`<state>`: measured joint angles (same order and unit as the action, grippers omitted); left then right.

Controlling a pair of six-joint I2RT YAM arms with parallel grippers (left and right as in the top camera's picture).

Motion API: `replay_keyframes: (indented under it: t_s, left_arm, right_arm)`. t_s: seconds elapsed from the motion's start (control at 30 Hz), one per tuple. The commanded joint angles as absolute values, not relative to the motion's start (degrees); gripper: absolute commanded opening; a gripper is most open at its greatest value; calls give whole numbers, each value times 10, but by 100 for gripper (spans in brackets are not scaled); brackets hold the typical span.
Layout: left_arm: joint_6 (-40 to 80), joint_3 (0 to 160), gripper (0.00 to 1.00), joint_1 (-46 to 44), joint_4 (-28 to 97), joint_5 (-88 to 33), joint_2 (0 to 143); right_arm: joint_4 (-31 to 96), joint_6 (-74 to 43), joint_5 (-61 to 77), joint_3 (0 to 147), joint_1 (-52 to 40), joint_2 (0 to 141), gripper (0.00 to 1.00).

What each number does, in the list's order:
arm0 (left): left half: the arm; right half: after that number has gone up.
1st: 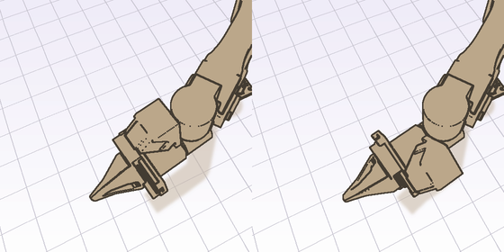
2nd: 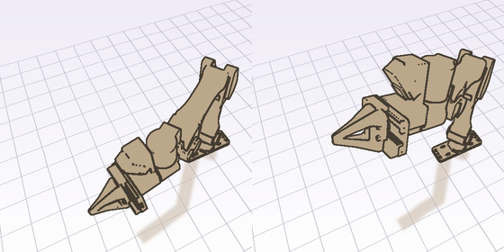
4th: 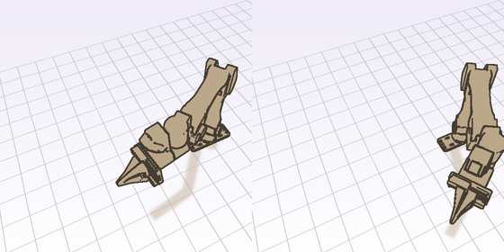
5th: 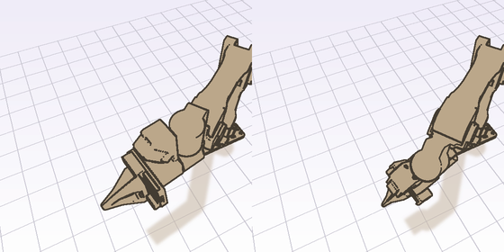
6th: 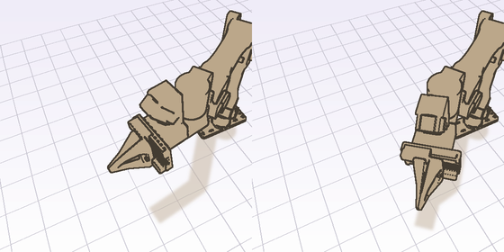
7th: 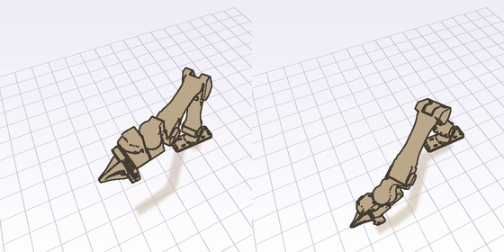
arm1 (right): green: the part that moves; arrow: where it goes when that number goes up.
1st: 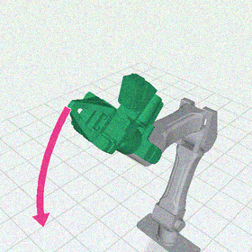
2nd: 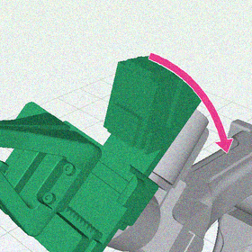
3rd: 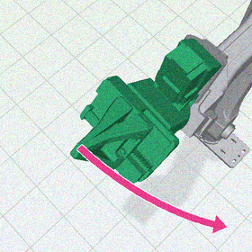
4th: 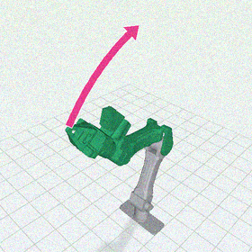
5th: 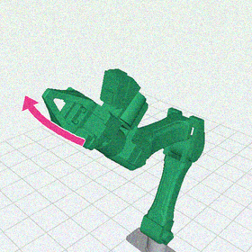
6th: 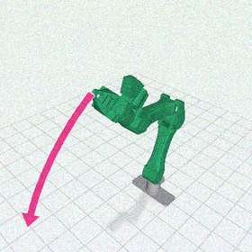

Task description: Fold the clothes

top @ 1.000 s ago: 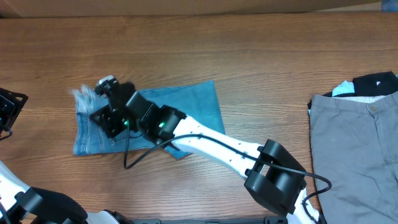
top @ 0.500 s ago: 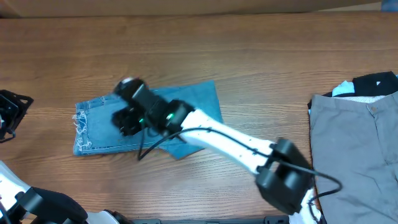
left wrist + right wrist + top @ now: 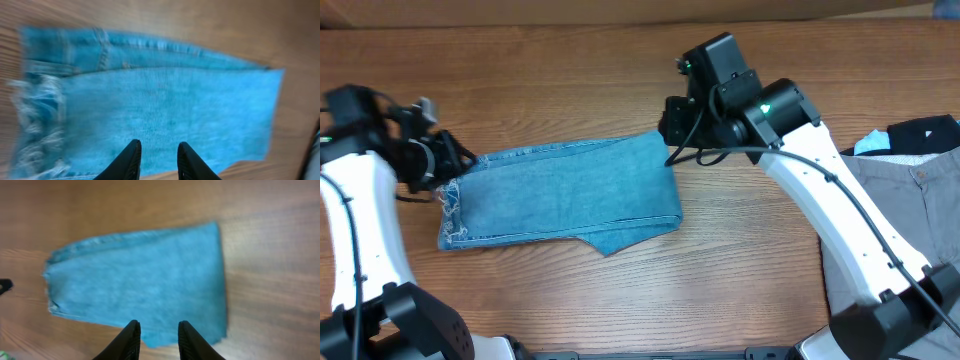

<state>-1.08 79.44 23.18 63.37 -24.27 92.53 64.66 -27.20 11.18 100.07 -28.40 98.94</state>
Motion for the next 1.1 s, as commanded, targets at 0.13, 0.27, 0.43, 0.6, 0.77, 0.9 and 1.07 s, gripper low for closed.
replay_keyframes:
  t_s: [0.13,0.27,0.43,0.6,0.77,0.9,1.07]
  left_arm:
    - [59,609,28,193,484,-106,926]
    - [88,530,33,199,399,-53,926]
    - [91,493,31,213,371,-34,926]
    - [91,493,28,216,365,-41,926]
    - [91,493,31,216,362,-45,926]
    - [91,493,33,216,362,-49,926]
    - [91,493,32,216,355,-93,926]
  right_arm:
    - [592,-264,253,871,-280,1050,29]
    - [477,-318,336,764,-285,1074,23]
    - [378,-429,340,638,-268,1088,18]
    - [333,-517,338,566,-218,1088,13]
    - [332,-448,398,569,-175,1079,15]
    - [333,-335,484,612,-164,1036,17]
    - [279,-317,513,670,-182,997,10]
